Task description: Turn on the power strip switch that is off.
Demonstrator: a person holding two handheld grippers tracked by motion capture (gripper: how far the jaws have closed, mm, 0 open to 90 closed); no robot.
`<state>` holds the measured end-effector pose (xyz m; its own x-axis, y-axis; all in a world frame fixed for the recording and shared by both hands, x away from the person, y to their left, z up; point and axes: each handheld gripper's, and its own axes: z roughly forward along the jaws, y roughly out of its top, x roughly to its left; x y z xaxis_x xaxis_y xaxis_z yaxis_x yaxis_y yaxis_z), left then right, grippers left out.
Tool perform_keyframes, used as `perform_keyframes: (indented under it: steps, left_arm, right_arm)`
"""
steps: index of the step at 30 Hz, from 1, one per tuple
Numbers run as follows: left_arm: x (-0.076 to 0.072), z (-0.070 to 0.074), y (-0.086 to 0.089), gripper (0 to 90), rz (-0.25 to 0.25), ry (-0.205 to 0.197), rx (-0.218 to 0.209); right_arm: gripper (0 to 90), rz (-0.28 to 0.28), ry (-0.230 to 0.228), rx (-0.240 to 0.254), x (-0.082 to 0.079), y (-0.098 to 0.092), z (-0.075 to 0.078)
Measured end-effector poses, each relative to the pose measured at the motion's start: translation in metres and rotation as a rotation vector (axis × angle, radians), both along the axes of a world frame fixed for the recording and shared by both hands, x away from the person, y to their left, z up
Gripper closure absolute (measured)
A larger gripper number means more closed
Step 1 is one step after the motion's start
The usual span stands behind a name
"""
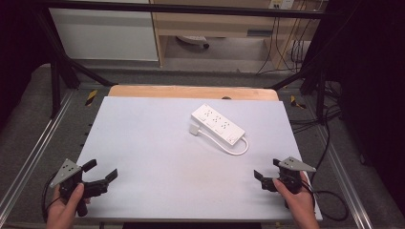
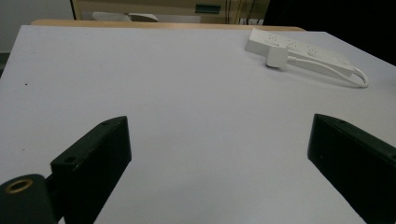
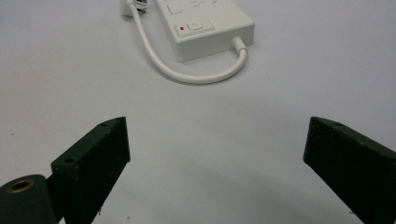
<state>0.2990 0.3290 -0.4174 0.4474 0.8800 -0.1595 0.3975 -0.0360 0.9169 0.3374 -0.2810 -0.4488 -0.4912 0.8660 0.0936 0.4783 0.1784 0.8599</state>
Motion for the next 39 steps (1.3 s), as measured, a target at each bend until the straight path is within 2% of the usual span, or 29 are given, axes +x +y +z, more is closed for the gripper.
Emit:
perform_keyframes:
  steps: [7,15,23,30,39]
  left_arm:
    - [0.001,-0.001,-0.001,6.3,-0.007,0.006,0.006]
    - [0.002,-0.001,-0.002,6.2,-0.015,0.012,0.011]
    - [0.002,-0.001,-0.002,6.3,-0.014,0.012,0.008]
    - [0.002,-0.002,-0.002,6.2,-0.015,0.016,0.013]
    - [0.002,-0.002,-0.003,6.1,-0.018,0.017,0.013]
  right_arm:
    - [7.5,-0.016,-0.015,0.014,0.001,-0.002,0.001]
    - [5.6,-0.005,0.006,0.005,0.003,0.001,0.000]
    - [5.1,-0.002,0.001,0.035,0.002,0.002,0.003]
    - [4.7,0.015,-0.030,0.072,0.000,0.005,0.010]
    - [4.0,0.025,-0.060,0.079,0.001,0.010,0.020]
